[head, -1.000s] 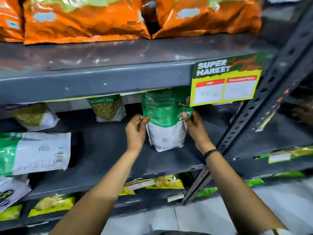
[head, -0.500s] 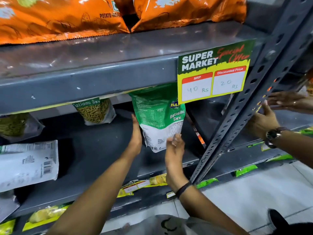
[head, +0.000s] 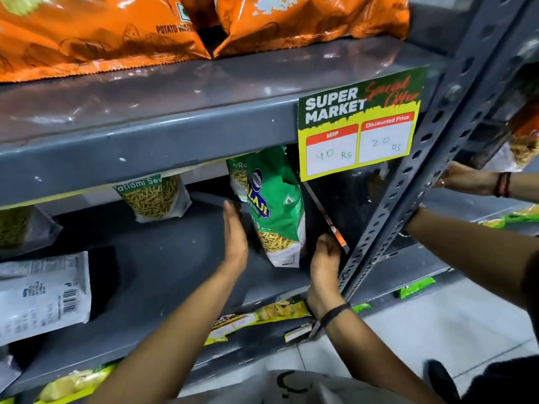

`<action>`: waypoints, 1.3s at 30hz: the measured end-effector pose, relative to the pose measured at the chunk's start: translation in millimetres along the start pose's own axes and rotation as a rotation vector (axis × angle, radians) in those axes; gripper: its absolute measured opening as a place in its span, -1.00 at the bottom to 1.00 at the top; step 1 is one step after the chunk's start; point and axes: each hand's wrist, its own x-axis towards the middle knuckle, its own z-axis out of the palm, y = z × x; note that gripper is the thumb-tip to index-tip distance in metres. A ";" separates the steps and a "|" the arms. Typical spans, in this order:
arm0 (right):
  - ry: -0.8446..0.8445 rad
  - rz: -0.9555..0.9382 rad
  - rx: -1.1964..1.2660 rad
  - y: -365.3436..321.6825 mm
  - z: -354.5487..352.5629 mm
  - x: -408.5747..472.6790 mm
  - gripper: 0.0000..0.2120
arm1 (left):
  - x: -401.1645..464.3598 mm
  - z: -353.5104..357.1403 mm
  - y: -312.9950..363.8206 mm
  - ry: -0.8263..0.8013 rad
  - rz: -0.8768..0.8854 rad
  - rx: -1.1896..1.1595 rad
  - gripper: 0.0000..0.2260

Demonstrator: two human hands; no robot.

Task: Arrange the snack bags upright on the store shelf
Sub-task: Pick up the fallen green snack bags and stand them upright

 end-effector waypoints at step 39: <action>-1.347 -0.770 -1.132 77.5 359.7 -203.4 -0.67 | -52.4 -318.7 -7.6 0.394 -0.449 -0.377 -0.87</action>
